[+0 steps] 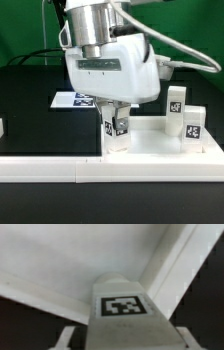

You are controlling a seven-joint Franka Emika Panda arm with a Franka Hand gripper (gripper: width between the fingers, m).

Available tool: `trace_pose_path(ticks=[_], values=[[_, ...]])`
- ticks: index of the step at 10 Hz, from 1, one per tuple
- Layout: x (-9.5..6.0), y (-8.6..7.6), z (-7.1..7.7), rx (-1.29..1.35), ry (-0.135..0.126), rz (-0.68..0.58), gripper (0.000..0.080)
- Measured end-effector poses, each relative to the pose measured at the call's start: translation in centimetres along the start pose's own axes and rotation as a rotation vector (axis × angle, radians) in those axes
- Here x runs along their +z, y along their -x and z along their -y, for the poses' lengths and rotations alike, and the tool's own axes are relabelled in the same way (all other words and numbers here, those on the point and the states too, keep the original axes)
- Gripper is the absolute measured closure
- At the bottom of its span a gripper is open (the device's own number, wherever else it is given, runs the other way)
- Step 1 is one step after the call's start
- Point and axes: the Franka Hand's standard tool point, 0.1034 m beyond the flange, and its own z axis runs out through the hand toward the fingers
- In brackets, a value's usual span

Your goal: Assemble square table

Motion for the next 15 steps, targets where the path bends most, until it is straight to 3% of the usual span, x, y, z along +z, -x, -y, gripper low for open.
trace_pose_path(ticks=[2, 3, 4, 7, 8, 9, 10, 11, 14, 15], values=[[0.0, 0.0, 0.0, 0.376, 0.074, 0.05, 0.0511], [0.0, -0.1, -0.3, 0.578, 0.142, 0.118, 0.0511], [-0.1, -0.8, 0.0, 0.649, 0.141, 0.127, 0.0511], [0.0, -0.7, 0.1, 0.684, 0.135, 0.114, 0.0511], [0.0, -0.7, 0.2, 0.655, 0.13, 0.11, 0.0302], [0.2, -0.2, -0.1, 0.426, 0.092, 0.089, 0.0302], [0.4, 0.6, -0.5, 0.209, 0.084, 0.105, 0.0178], [0.6, 0.7, -0.7, 0.013, 0.076, 0.127, 0.0178], [0.6, 0.4, -0.8, -0.134, 0.07, 0.127, 0.0151], [0.5, 0.4, -0.9, -0.284, 0.082, 0.126, 0.015]])
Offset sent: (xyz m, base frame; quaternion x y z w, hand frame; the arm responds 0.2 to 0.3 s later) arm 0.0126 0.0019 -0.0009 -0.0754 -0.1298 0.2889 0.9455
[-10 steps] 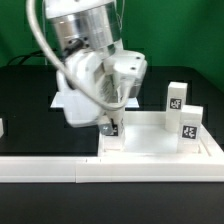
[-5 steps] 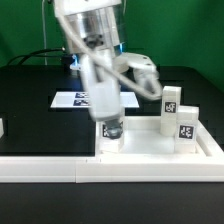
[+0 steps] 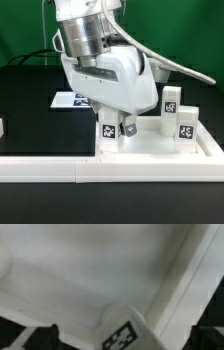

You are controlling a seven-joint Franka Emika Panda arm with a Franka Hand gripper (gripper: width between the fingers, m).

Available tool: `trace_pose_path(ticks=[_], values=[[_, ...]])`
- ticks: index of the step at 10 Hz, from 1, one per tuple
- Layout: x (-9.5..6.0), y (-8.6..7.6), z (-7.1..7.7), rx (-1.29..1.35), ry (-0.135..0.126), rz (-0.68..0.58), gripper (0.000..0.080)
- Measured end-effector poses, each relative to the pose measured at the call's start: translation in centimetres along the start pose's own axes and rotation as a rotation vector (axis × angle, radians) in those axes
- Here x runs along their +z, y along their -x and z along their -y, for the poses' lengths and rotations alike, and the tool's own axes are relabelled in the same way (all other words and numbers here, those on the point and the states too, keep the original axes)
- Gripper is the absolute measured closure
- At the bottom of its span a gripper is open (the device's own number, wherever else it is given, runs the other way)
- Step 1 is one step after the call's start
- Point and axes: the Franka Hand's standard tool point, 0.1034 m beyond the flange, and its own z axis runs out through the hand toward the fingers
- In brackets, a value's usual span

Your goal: Assemble square table

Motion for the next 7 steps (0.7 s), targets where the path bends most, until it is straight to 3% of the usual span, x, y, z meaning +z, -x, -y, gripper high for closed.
trace_pose_path(ticks=[1, 4, 6, 7], values=[[-0.43, 0.23, 0.61, -0.228, 0.032, -0.006, 0.015], [-0.23, 0.44, 0.73, -0.201, 0.031, -0.005, 0.0214], [-0.13, 0.49, 0.62, -0.047, 0.032, -0.006, 0.0514], [-0.13, 0.5, 0.65, 0.012, 0.031, -0.007, 0.0514]])
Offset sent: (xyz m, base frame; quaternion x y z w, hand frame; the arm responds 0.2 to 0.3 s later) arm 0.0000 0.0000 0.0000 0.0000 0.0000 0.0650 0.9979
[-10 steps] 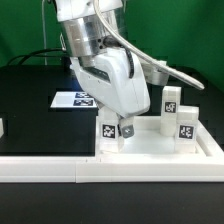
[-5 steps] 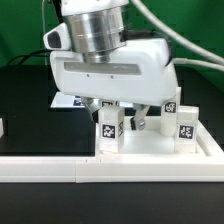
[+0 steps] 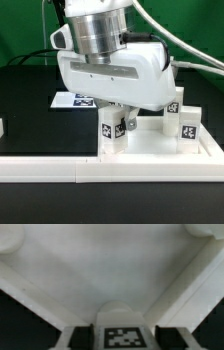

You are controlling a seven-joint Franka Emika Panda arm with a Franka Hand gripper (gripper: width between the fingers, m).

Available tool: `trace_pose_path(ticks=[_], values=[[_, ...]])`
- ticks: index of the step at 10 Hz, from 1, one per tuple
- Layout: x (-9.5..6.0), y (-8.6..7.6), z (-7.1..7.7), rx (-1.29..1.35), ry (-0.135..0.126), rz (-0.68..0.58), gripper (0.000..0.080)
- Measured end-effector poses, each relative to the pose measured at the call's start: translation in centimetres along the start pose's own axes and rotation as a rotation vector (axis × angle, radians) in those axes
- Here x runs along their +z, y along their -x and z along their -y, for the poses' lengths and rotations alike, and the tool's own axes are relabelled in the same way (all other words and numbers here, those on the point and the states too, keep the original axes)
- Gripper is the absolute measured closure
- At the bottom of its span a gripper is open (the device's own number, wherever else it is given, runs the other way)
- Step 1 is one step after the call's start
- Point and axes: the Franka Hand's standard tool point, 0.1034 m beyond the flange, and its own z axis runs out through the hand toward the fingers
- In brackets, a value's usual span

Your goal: Assemble square table

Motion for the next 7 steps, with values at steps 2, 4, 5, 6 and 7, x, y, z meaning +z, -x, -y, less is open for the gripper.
trace_pose_path(ticks=[2, 4, 5, 6, 7], values=[[0.0, 0.0, 0.0, 0.149, 0.0, -0.001, 0.0511], [0.1, -0.1, 0.2, 0.288, 0.001, -0.003, 0.0511], [0.1, -0.4, 0.8, 0.432, 0.007, 0.0, 0.0511], [0.0, -0.5, 1.0, 0.553, 0.022, 0.018, 0.0511], [-0.2, -0.8, 1.3, 0.751, 0.027, 0.02, 0.0511]])
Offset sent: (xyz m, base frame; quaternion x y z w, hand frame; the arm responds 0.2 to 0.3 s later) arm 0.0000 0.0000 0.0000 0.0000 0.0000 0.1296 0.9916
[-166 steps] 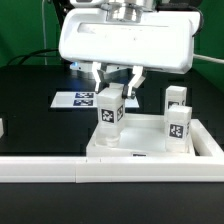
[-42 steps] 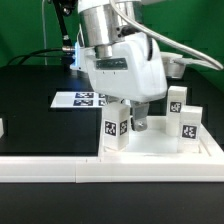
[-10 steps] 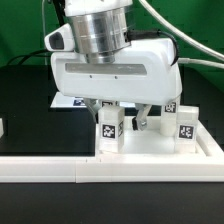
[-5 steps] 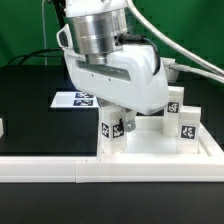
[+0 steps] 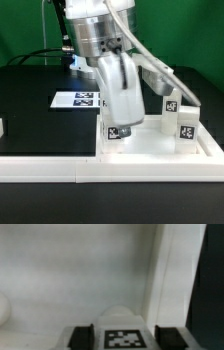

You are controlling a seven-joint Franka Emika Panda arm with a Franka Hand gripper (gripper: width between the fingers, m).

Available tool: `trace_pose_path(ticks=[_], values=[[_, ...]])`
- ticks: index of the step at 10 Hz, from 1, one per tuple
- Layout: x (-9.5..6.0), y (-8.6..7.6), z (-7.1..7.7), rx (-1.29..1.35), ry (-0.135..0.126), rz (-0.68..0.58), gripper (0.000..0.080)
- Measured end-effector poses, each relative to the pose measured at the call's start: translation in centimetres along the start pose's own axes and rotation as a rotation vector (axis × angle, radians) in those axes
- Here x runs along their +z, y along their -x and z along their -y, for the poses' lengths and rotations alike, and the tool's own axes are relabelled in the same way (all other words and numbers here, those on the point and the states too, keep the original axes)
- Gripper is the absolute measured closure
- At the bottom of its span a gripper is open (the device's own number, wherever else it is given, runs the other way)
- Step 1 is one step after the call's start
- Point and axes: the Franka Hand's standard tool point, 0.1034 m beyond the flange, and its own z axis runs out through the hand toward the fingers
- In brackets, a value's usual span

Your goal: Assemble square table

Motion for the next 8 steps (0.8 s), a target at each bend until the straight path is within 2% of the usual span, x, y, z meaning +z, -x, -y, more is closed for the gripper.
trace_pose_path(ticks=[2, 5, 6, 7, 8], values=[[0.2, 0.6, -0.4, 0.39, 0.014, -0.003, 0.0511], [0.3, 0.7, -0.4, 0.357, 0.012, -0.004, 0.0504], [0.4, 0.7, -0.4, 0.353, 0.013, -0.004, 0.0283], [0.3, 0.7, -0.6, 0.176, 0.012, -0.002, 0.0191], [0.1, 1.2, -1.1, -0.113, 0.015, 0.003, 0.0162]])
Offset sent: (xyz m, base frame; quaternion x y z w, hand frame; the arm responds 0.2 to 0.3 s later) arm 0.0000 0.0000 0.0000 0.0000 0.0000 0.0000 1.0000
